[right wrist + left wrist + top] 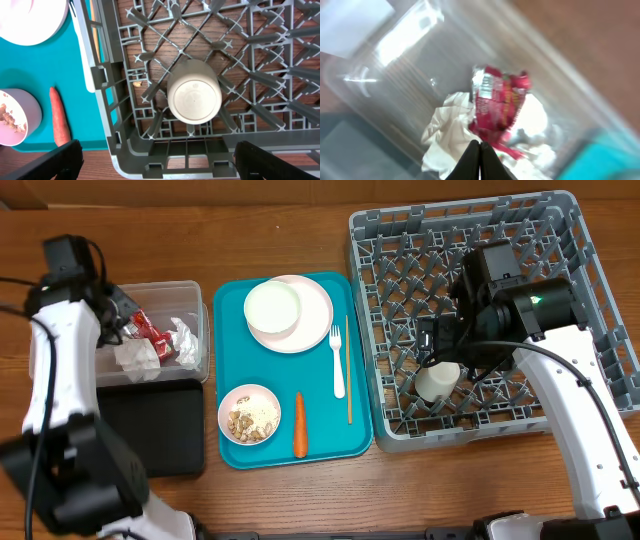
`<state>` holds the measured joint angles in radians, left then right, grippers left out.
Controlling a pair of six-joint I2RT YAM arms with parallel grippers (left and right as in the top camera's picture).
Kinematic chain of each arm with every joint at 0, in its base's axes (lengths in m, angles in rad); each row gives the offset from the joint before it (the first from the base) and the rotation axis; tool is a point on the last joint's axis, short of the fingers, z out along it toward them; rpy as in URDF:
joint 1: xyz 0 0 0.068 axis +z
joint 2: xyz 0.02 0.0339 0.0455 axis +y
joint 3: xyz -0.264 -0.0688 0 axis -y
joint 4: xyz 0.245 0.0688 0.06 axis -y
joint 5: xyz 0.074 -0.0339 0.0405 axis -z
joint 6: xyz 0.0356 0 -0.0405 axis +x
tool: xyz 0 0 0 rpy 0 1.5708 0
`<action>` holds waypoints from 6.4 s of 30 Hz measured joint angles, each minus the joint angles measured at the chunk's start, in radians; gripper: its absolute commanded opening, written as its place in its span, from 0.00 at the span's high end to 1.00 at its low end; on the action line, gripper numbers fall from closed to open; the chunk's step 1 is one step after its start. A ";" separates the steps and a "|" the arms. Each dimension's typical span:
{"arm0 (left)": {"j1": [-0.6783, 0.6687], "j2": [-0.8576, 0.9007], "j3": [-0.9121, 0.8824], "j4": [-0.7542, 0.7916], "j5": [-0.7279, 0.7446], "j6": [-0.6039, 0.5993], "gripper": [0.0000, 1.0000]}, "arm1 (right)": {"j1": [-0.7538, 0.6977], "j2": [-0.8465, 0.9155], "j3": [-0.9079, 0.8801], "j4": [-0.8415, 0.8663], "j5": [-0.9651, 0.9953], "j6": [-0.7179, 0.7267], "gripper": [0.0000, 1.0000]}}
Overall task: Sort waste into correct bins and load items into the dishwasher
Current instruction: 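Open the left gripper over the bin and lift away, then reach the left gripper right over the tray to the orange carrot, then lower the left gripper and close it around the carrot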
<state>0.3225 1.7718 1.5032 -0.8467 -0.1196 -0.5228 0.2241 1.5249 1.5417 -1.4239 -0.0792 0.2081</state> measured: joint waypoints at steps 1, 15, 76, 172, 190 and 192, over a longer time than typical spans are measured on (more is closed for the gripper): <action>0.000 -0.024 0.000 -0.006 0.011 -0.003 0.96 | 0.000 0.000 0.000 0.000 0.000 0.000 0.00; -0.006 -0.082 -0.003 -0.449 0.542 0.038 0.96 | 0.000 0.000 0.000 -0.001 0.000 0.000 0.00; -1.076 -0.081 -0.307 -0.247 0.121 -0.460 0.56 | 0.000 0.000 0.000 -0.001 0.000 0.000 0.00; -1.014 0.063 -0.343 -0.117 0.171 -0.167 0.32 | 0.000 0.000 0.000 -0.001 0.000 0.000 0.00; -1.014 0.063 -0.349 -0.106 0.179 -0.143 0.64 | 0.000 0.000 0.000 0.000 0.000 0.000 0.00; -1.014 0.063 -0.349 -0.106 0.180 -0.139 0.64 | 0.000 0.000 0.000 -0.001 0.000 0.000 0.00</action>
<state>-0.6914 1.8351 1.1542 -0.9531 0.0605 -0.6617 0.2241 1.5249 1.5417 -1.4250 -0.0792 0.2081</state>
